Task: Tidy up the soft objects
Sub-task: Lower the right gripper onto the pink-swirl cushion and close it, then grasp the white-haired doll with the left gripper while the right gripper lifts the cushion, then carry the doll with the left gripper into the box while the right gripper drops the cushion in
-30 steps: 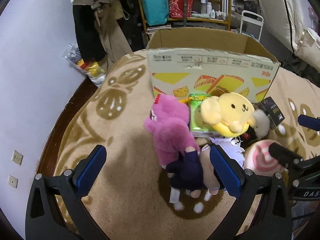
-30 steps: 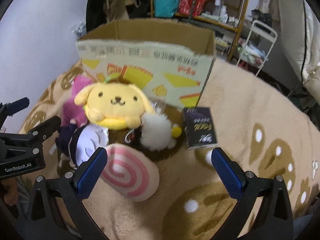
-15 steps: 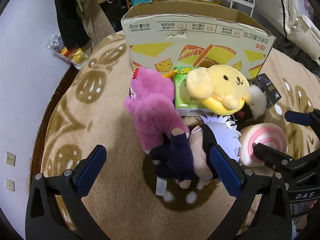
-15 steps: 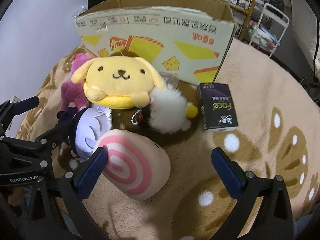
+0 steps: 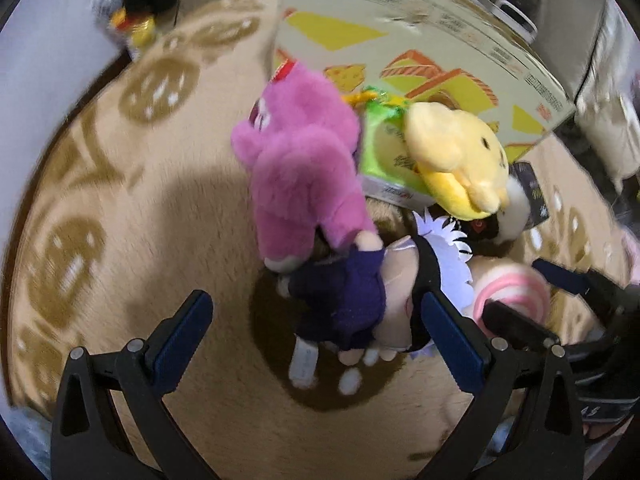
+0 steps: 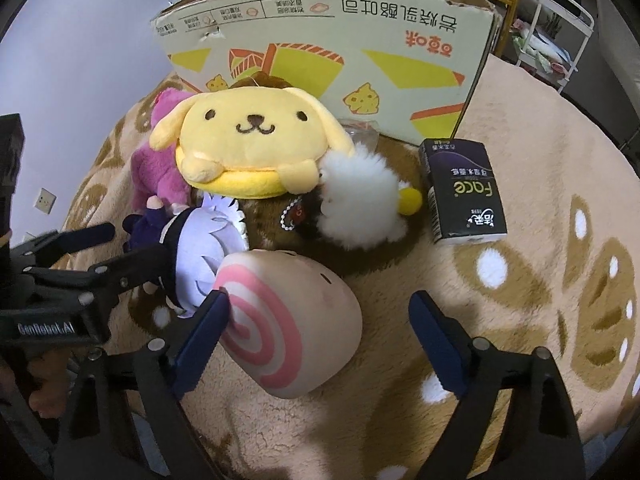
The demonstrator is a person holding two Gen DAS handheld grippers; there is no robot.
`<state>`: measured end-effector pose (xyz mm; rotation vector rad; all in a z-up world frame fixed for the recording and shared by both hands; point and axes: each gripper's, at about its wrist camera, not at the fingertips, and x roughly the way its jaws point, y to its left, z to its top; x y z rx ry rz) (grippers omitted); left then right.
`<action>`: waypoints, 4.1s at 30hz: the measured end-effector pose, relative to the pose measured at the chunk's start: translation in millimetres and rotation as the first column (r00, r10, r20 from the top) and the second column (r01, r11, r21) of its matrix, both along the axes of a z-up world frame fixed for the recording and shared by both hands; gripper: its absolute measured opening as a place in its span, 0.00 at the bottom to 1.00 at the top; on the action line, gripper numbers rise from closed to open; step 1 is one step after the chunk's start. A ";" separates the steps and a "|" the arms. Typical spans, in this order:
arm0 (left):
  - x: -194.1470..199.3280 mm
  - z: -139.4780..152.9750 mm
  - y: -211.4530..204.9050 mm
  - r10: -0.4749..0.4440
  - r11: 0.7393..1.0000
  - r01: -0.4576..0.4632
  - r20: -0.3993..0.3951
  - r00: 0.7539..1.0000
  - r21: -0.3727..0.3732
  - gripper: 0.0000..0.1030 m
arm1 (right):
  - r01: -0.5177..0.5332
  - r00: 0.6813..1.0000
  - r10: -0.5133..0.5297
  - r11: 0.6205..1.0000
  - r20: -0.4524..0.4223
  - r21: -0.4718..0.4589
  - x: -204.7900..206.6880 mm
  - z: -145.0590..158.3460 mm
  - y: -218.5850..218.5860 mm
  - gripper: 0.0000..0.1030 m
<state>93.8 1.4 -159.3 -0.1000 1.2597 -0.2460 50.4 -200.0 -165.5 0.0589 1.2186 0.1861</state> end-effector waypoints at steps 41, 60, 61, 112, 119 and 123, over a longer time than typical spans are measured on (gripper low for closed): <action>-41.0 49.2 -20.3 -0.105 0.994 0.101 0.170 0.980 0.034 0.25 | 0.023 0.998 -0.025 0.999 0.056 0.031 -8.3 24.9 -1.8 0.35; -67.4 113.8 -0.8 -0.068 0.994 0.024 0.452 0.889 0.103 0.25 | 0.071 0.912 -0.054 0.997 0.407 -0.028 -47.8 97.9 -7.9 0.35; -70.6 121.2 1.8 -0.068 0.996 0.030 0.478 0.876 0.087 0.25 | 0.077 0.901 -0.055 0.996 0.431 -0.034 -51.2 103.1 -8.3 0.35; 16.8 195.1 -51.0 -0.143 0.983 -0.012 0.811 0.567 0.181 0.25 | 0.189 0.667 -0.223 0.974 0.711 0.127 50.1 160.4 -45.8 0.37; 46.9 167.2 -53.0 -0.131 0.987 0.015 0.752 0.646 0.158 0.25 | 0.172 0.733 -0.214 0.977 0.646 0.128 75.3 125.5 -51.3 0.37; 52.0 151.2 -55.7 -0.138 0.988 0.037 0.728 0.672 0.153 0.25 | 0.162 0.758 -0.216 0.976 0.615 0.143 82.0 110.6 -56.8 0.38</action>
